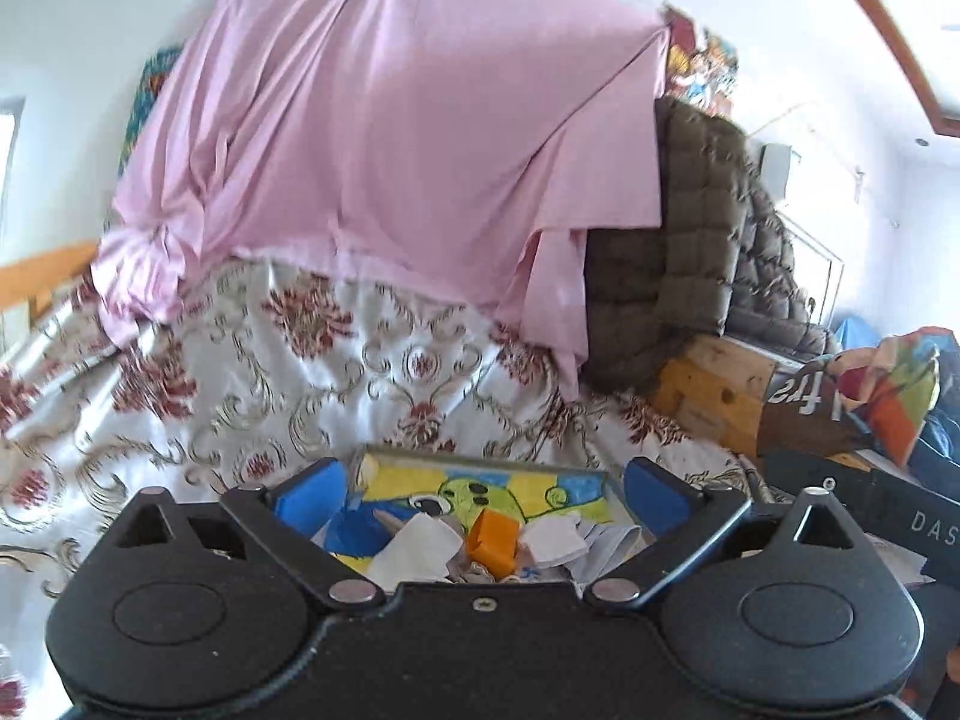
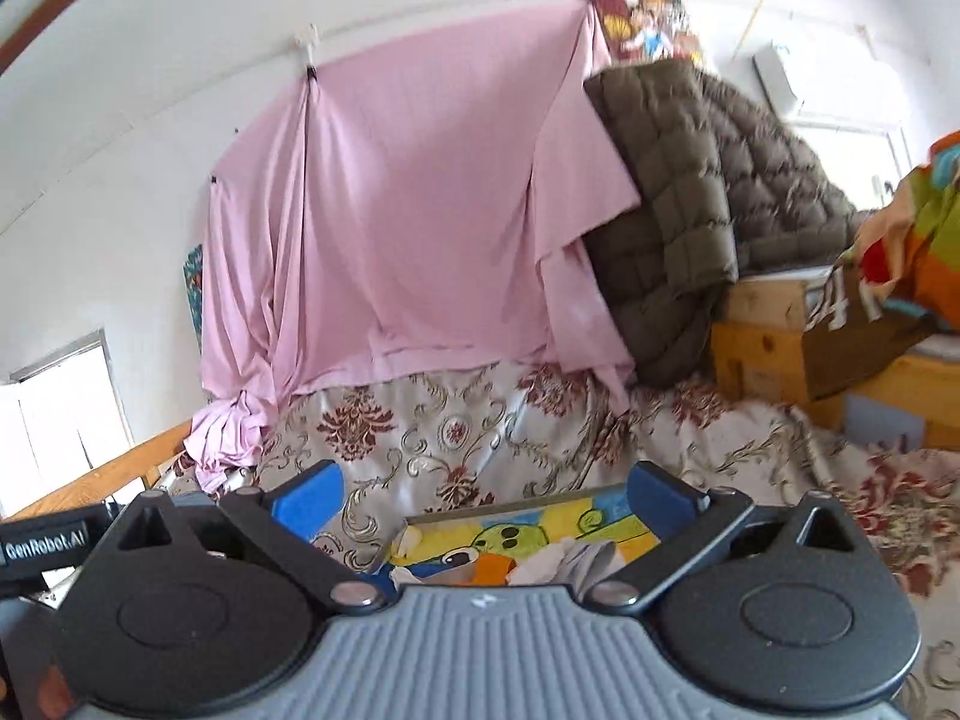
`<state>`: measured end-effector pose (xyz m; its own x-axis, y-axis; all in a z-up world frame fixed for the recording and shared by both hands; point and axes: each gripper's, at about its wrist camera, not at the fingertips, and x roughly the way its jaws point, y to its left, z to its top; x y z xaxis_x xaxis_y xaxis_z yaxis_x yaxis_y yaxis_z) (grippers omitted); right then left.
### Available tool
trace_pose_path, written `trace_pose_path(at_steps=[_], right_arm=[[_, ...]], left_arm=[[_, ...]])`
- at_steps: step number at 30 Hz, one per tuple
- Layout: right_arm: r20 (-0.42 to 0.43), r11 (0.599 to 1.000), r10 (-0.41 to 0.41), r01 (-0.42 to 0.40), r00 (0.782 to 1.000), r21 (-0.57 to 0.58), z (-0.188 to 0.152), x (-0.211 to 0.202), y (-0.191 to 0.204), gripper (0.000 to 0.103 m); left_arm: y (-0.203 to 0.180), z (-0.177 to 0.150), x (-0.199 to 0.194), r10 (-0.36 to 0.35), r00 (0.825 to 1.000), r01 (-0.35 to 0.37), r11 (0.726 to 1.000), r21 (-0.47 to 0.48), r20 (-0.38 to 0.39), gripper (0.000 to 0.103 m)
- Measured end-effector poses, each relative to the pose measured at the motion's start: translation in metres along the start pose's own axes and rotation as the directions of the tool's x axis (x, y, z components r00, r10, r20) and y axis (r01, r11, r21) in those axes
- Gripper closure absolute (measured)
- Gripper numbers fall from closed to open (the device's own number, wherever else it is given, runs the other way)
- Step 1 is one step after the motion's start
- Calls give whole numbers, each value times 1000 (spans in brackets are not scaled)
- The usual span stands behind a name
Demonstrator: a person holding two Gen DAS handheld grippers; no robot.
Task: Organize soft objects
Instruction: 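Lift both open tools up from the tray and back over the pile, then move the left tool to the striped towel while the right tool approaches the black cloth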
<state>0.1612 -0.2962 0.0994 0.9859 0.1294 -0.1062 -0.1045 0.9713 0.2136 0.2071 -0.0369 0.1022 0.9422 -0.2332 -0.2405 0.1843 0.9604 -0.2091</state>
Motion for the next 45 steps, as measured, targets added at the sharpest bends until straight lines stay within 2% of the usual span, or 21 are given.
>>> trace_pose_path(at_steps=[8,13,19,26,33,41,45], right_arm=[[52,1000,-9,11,999,-23,-22,-65,1,0],[46,999,-21,23,999,-35,-33,-90,3,0],[2,999,-31,31,1000,-29,-48,-112,8,0],[-78,999,-43,42,996,-17,-67,-127,16,0],[-145,999,-49,48,988,-10,-81,-139,24,0],[-236,997,-75,65,969,-50,-96,-142,38,0],[-294,994,-81,56,952,-93,-104,-137,47,0]], left_arm=[[-11,-21,-57,-1,999,1,1000,-11,47,1],[-14,-38,-83,12,999,-12,1000,-1,46,1],[-17,-63,-110,23,999,-24,999,44,25,1],[-8,-86,-128,21,1000,-20,1000,20,-23,1],[8,-103,-144,55,997,-55,998,3,-52,1],[21,-118,-154,95,984,-102,994,-40,-151,1],[21,-123,-156,123,974,-130,991,-26,-190,1]])
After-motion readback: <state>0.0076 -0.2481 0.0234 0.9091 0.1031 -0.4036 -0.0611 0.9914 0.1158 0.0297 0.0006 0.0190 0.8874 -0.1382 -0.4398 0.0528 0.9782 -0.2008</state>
